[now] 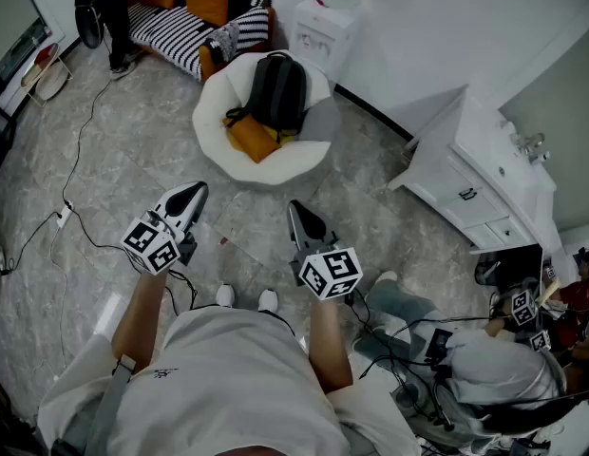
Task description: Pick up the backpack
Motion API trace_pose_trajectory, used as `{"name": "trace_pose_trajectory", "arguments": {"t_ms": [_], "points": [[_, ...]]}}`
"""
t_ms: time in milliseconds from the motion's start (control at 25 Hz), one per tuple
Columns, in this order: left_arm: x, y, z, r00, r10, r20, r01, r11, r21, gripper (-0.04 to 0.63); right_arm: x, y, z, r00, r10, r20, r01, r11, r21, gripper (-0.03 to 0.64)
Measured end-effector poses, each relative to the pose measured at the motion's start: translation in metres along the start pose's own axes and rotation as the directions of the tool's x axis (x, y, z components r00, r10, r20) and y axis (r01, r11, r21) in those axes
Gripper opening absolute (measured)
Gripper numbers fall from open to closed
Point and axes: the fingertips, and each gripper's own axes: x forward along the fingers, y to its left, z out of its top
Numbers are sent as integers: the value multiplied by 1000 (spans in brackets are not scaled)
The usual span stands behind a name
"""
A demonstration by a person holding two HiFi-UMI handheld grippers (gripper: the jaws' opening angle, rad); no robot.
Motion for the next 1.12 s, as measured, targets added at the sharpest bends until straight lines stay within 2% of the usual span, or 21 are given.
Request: {"name": "trace_pose_trajectory", "arguments": {"t_ms": [120,680,920,1120], "points": [[5,10,2,1000,2,-2,-2,1000,8,3,4,-5,1,1000,-16,1,16,1000,9,6],[-28,56,26,999,-39,37,39,999,-8,3,39,41,10,999,-35,-3,35,999,4,6],[-23,76,25,998,-41,37,41,999,-2,3,59,35,9,999,-47,0,47,999,12,6],[-56,94,33,998,-48,39,48,999,4,2,69,73,11,998,-63,9,63,998,-4,6]]}}
